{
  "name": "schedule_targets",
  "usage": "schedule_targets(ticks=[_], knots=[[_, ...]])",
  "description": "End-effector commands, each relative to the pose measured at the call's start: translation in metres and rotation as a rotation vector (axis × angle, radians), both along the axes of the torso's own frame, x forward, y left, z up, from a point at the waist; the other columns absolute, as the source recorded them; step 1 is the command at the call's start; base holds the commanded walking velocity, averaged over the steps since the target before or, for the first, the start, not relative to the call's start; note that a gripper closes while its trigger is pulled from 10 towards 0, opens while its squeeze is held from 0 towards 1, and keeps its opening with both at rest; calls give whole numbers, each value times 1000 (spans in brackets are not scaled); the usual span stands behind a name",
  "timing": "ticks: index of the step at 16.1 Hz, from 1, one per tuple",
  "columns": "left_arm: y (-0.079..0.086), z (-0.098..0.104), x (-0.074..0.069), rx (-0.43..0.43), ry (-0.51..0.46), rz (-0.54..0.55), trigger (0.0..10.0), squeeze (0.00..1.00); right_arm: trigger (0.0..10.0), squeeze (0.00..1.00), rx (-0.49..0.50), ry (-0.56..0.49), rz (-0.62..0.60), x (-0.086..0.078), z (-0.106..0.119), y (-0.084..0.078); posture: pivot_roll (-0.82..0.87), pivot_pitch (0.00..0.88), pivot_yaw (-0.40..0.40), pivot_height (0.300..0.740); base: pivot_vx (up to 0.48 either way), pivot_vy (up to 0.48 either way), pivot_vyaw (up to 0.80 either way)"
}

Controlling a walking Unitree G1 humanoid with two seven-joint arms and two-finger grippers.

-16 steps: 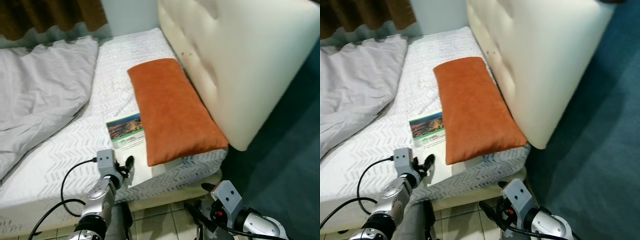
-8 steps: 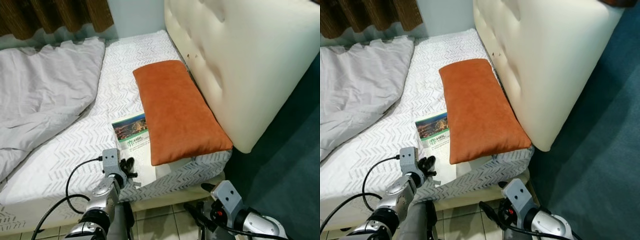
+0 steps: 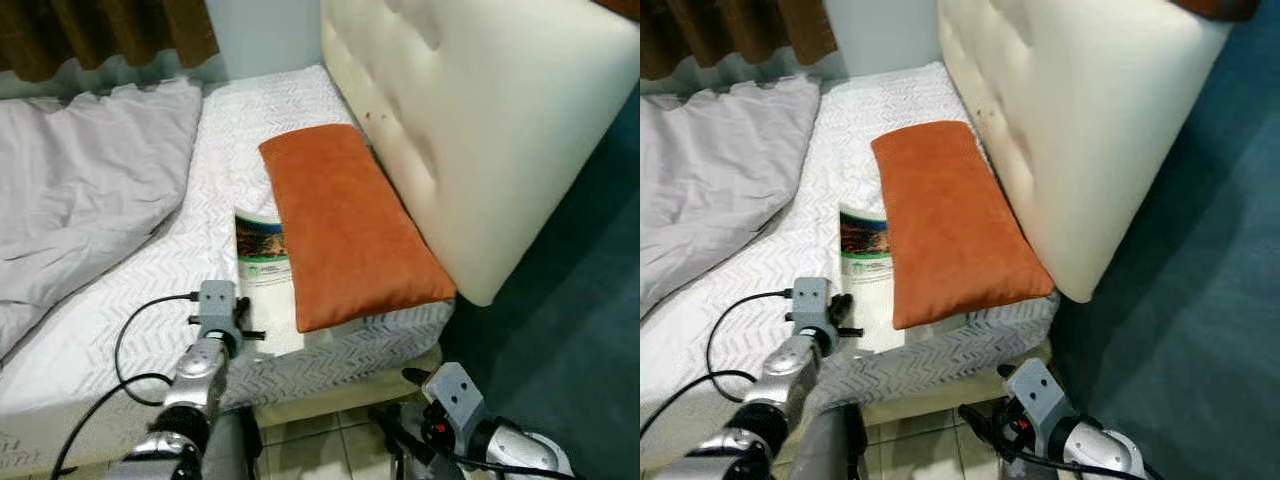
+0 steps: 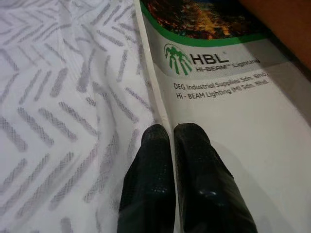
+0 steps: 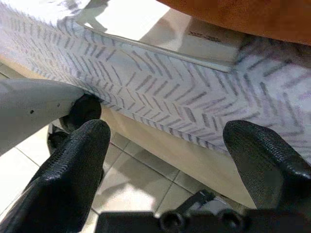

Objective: Clean up the room

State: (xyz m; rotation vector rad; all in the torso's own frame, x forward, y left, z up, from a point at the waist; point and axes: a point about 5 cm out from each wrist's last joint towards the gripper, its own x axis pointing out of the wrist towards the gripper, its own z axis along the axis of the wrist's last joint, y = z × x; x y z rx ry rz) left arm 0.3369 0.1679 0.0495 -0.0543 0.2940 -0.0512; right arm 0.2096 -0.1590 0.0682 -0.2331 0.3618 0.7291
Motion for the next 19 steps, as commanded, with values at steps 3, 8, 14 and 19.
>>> schedule_targets(ticks=[3,8,14,19], knots=[[28,-1,-1,37,42,96,0,0,10000,0,-9,6,9,-1,-2,0,-204,92,34,576,0,0,0],[55,2,-3,117,82,130,0,0,10000,0,-8,10,6,-2,-3,0,-206,104,37,576,0,0,0],[65,-6,-10,137,124,156,0,0,10000,0,-11,17,10,-2,-3,-1,-200,109,28,576,0,0,0],[73,-6,-12,168,145,157,0,0,10000,0,-16,17,4,-2,-4,-2,-215,113,35,576,0,0,0]])
